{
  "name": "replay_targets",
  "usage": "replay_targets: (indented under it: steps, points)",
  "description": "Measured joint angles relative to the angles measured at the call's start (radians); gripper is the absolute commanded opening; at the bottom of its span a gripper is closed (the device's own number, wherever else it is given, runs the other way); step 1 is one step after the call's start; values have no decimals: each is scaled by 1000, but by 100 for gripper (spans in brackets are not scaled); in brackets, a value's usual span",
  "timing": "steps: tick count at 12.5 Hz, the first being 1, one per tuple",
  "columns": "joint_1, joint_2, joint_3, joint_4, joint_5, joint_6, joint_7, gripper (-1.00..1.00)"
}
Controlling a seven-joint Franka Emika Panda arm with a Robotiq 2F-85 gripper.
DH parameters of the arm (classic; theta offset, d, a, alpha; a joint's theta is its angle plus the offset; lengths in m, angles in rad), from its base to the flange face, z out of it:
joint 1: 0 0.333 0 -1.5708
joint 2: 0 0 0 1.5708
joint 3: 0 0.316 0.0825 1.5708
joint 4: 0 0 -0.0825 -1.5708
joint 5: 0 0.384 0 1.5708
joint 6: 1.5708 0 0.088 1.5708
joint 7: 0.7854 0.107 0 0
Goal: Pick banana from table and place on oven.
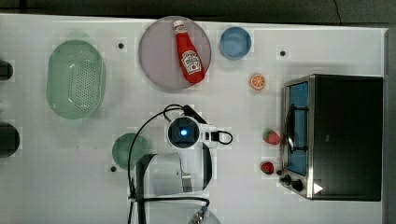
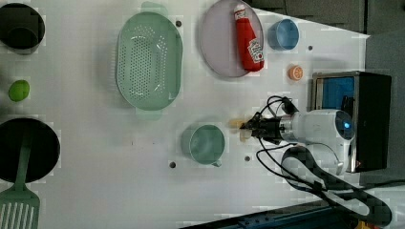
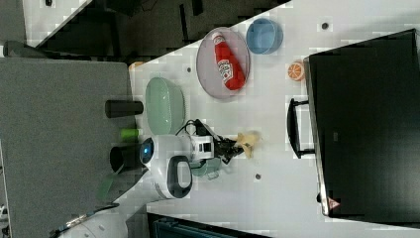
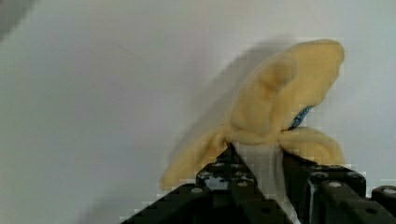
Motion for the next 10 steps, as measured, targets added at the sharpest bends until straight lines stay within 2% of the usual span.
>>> replay_targets:
  steps: [4,8,10]
  points:
    - [-14,-197,-10,27,17,-126,0,-51]
    - [-7,-516,-34,168,41,-514,0,-51]
    - [-8,-607,-60,289,8,-698,0,-51]
